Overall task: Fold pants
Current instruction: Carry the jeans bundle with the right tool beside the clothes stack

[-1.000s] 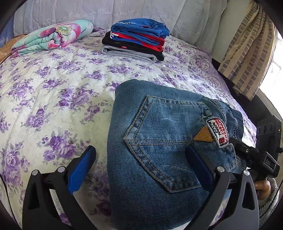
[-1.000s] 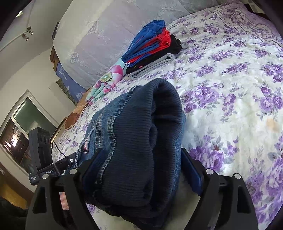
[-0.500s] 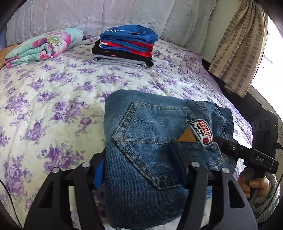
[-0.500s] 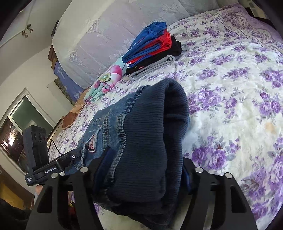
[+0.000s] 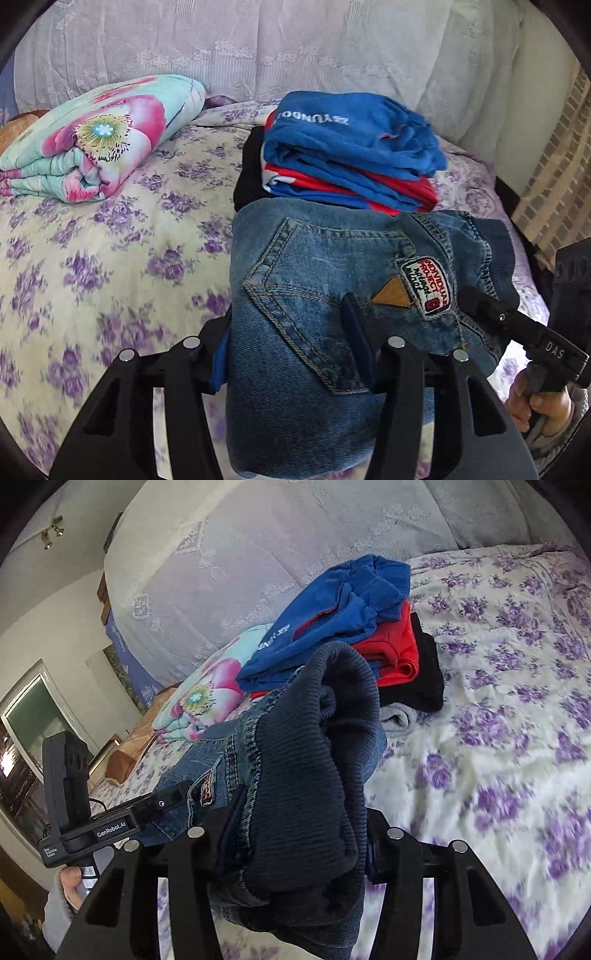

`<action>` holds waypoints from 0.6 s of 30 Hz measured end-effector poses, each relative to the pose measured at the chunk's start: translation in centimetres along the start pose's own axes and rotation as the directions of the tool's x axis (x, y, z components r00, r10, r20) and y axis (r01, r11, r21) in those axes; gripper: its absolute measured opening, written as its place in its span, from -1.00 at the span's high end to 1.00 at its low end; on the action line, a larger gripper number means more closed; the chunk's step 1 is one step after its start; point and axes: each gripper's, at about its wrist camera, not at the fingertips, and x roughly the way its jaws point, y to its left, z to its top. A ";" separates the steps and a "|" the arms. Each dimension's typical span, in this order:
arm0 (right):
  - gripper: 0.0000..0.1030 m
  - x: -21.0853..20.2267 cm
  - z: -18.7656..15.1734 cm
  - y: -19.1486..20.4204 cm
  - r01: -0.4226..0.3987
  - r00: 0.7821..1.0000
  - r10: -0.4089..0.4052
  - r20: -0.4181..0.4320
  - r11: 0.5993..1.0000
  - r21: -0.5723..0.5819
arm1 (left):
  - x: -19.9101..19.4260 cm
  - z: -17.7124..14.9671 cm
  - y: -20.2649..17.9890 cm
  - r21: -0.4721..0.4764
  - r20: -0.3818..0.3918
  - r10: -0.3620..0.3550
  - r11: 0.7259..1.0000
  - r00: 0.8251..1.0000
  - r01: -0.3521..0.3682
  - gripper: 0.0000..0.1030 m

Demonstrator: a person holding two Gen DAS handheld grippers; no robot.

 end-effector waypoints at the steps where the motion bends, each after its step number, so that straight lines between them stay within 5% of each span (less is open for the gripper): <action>1: -0.02 1.6 0.1 -1.1 0.004 1.000 -0.004 -0.012 1.000 0.028 | 1.4 0.2 0.4 -0.001 -0.013 0.016 1.000 1.000 -0.016 -0.05; 3: -0.22 4.2 -0.7 -3.0 0.044 0.998 -0.041 -0.041 0.996 0.073 | 4.3 -0.3 0.7 0.013 -0.026 0.069 0.998 0.997 -0.069 -0.36; 5: -0.73 4.5 -1.3 -4.8 0.033 0.999 -0.029 -0.032 0.989 0.142 | 4.5 -1.5 0.5 0.032 0.074 0.168 0.985 0.983 -0.170 -0.86; 7: -0.76 4.1 -0.8 -4.8 0.032 0.999 -0.025 -0.048 0.989 0.141 | 4.0 -1.6 0.2 0.043 0.084 0.179 0.982 0.980 -0.183 -0.89; 11: -0.79 1.6 -0.5 -1.8 0.175 0.983 -0.174 0.053 0.984 -0.020 | 2.2 -1.9 0.0 0.067 0.109 0.228 0.969 0.967 -0.236 -0.90; 14: -0.93 -1.2 -1.0 2.0 0.307 0.940 -0.279 0.194 0.943 -0.130 | -0.5 -2.2 -0.6 0.047 0.163 0.306 0.947 0.938 -0.317 -0.90; 18: -0.93 -3.7 -3.4 6.5 0.387 0.905 -0.329 0.271 0.900 -0.201 | -3.9 -3.5 -2.8 0.059 0.190 0.263 0.959 0.946 -0.279 -0.90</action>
